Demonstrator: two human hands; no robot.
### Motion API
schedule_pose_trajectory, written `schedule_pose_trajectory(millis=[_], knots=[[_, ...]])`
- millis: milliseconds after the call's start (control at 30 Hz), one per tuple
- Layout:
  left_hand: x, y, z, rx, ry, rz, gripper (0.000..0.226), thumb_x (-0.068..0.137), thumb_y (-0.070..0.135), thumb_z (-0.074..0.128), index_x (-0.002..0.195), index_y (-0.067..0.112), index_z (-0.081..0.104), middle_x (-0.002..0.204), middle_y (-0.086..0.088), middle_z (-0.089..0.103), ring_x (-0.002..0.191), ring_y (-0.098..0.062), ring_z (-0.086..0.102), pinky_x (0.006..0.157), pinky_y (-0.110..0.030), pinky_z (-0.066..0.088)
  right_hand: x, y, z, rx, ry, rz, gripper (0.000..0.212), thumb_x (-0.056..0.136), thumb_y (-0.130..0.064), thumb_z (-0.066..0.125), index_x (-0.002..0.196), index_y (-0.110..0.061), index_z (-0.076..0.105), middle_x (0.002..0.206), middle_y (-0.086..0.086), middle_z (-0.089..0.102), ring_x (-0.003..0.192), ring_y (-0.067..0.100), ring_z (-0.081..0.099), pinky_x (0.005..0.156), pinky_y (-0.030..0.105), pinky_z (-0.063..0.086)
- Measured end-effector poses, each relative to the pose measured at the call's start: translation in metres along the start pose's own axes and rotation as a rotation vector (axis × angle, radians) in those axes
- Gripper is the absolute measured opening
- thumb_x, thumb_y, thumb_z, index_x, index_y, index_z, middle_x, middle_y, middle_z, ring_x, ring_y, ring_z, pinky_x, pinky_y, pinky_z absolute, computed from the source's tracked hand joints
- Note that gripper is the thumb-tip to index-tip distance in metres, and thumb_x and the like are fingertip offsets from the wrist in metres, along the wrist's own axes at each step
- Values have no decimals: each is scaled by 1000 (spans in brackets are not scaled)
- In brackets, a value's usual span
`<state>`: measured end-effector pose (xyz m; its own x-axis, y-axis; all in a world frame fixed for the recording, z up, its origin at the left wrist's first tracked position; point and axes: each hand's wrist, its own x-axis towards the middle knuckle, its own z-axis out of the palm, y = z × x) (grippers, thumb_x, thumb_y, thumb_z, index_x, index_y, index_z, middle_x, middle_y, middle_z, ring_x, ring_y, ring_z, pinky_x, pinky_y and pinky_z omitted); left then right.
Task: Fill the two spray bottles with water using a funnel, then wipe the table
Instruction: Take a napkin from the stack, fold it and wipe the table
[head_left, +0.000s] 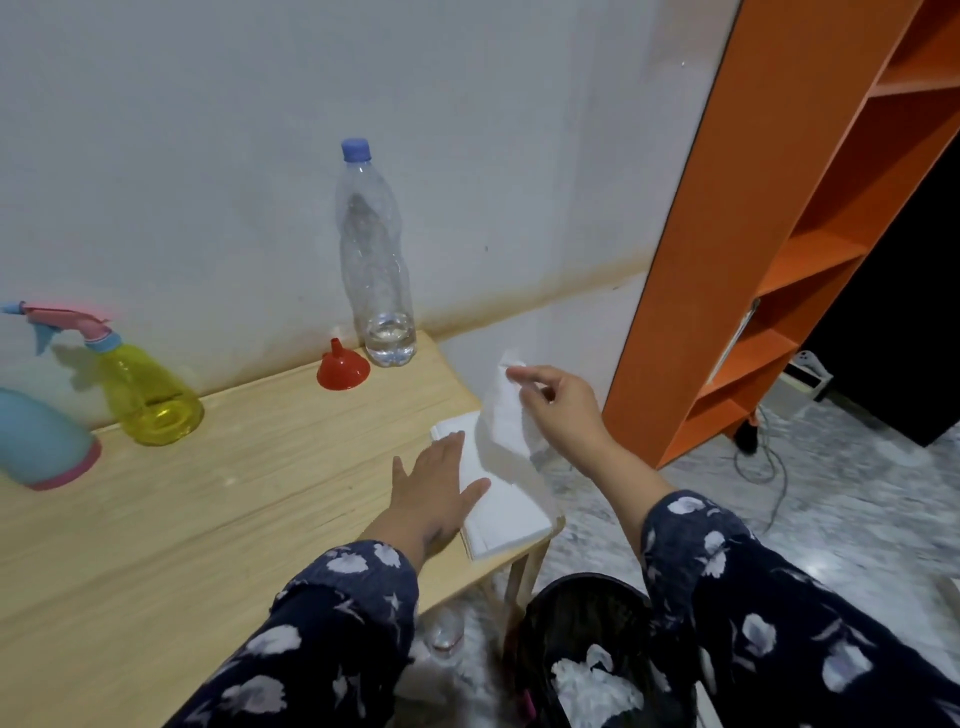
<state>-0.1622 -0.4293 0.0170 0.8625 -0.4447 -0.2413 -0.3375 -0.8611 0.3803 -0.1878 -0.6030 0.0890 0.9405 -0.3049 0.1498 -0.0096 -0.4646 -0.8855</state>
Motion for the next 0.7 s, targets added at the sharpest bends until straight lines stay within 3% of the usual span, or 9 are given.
schedule_pose_trajectory(millis=[67,167,267,400,467,567,633,700], knots=[[0,-5,-17,-75,190,-17,78,97,49,43,155,25,-3,163,5,4,149,-18,9,119,-54,5,5,-7,11,12,-58,-18,31,93,-5,50,110,-19,72,119,-3,68,85,-2,56,86,20,47],[-2,-18,-47,-58,397,13,78,98,36,48,155,23,-4,163,4,2,149,-16,6,120,-50,7,10,-22,28,6,-179,-47,34,91,-1,50,106,-20,73,112,-5,71,90,-2,58,91,20,46],[-9,-36,-73,11,455,66,84,91,26,55,155,22,0,163,4,3,149,-17,8,119,-50,11,13,-39,46,24,-290,-64,36,91,-1,48,100,-24,74,100,-12,70,73,-13,55,78,14,40],[-20,-67,-82,7,439,46,102,78,43,73,155,28,6,162,9,6,149,-15,7,120,-51,10,15,-63,71,64,-425,-71,33,93,-4,47,100,-20,75,86,-14,66,66,-1,51,59,11,39],[-29,-83,-85,-9,464,36,89,74,47,76,148,30,29,160,11,15,149,-16,8,119,-52,11,14,-74,83,76,-480,-91,32,93,-2,47,100,-15,75,75,-21,61,62,-5,51,55,7,36],[-49,-103,-91,11,556,27,37,84,42,70,115,24,60,150,11,40,145,-20,20,115,-47,20,14,-87,99,35,-545,-144,32,92,1,46,97,-13,75,71,-23,57,60,-10,51,53,6,35],[-64,-114,-95,-60,580,-23,20,91,35,63,105,22,64,133,8,58,136,-20,37,109,-41,30,12,-93,110,6,-582,-180,32,91,2,45,95,-12,74,68,-22,54,55,-17,50,53,4,36],[-82,-122,-100,-234,556,-106,10,93,30,59,100,23,61,104,1,68,107,-26,58,88,-37,44,11,-99,124,-4,-586,-220,33,90,3,45,92,-11,75,69,-20,55,56,-19,50,56,2,36]])
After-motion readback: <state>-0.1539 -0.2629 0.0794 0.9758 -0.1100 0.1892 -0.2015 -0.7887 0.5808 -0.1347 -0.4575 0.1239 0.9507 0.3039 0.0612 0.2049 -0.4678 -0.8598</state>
